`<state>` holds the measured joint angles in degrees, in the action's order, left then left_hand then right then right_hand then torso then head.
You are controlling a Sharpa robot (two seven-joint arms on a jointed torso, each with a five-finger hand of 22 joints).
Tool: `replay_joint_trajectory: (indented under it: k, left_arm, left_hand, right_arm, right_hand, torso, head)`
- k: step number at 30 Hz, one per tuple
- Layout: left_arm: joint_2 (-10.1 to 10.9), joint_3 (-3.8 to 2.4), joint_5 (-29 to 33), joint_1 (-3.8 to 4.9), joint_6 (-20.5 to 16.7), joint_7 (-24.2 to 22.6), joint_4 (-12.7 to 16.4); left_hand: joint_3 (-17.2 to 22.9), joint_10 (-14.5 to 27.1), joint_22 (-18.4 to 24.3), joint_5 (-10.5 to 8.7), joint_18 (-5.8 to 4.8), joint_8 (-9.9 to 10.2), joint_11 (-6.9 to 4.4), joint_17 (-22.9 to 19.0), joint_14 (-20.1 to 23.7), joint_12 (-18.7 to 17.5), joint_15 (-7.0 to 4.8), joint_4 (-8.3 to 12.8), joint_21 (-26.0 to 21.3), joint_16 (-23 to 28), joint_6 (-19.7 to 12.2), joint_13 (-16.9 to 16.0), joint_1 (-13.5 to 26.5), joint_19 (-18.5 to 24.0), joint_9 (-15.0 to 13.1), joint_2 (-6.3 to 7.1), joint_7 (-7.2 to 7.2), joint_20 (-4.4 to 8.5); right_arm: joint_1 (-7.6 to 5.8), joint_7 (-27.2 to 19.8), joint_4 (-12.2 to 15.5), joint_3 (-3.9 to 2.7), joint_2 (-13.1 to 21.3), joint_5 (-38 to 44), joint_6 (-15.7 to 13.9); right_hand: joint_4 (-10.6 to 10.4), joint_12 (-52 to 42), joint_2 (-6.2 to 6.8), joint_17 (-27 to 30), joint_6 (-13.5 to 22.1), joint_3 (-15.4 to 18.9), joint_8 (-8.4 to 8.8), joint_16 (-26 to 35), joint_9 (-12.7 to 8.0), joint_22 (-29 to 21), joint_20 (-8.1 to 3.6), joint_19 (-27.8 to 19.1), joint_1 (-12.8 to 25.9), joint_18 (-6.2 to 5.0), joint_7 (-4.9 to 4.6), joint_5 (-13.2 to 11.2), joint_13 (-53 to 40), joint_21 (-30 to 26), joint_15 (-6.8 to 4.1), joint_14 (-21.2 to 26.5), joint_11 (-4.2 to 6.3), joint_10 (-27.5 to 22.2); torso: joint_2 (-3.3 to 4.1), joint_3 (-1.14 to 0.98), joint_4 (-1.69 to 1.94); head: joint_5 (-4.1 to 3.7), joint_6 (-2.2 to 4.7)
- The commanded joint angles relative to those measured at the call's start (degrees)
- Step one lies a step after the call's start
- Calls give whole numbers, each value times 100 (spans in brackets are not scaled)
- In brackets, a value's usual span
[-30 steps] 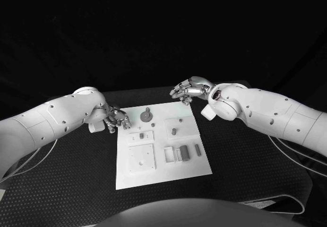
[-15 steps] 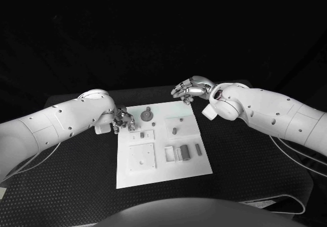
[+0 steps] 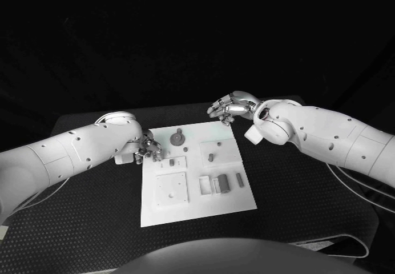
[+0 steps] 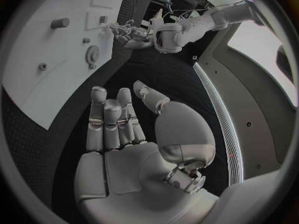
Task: Assemble the parts on the task board
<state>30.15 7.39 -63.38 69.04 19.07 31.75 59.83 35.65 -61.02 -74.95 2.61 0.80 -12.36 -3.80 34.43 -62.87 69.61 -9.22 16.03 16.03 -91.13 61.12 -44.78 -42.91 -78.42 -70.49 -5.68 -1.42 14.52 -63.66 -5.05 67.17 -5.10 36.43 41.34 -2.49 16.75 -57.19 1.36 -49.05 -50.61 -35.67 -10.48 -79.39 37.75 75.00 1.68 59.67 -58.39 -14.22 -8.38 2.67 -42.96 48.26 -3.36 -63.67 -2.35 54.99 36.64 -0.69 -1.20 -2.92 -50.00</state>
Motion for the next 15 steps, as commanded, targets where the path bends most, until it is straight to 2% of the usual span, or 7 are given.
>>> replay_joint_trajectory:
  k: [1,15]
  left_arm:
    - [-3,3,-65,-4,158,49,48]
    - [-37,38,-16,-36,220,59,58]
  left_hand:
    - [29,-37,-135,14,-80,-35,-20,5,-58,-23,-78,-11,30,10,133,6,-283,-6,-7,-240,-86,5]
    - [27,-39,-135,14,-80,-31,-22,7,-56,-29,-79,-13,33,14,139,8,-280,2,-8,-242,-85,-4]
  right_arm:
    - [3,-35,12,-1,2,10,68]
    - [3,-35,10,-1,0,10,70]
  right_hand:
    - [-19,-22,-4,8,-5,5,20,19,-5,81,-6,21,66,-78,-45,21,7,-17,-42,8,-8,-14]
    - [-18,-22,-4,8,-5,4,20,19,-5,81,-6,21,65,-78,-45,21,8,-17,-42,8,-7,-15]
  torso:
    - [0,3,1]
    - [0,3,0]
  head:
    - [21,0]
    - [21,0]
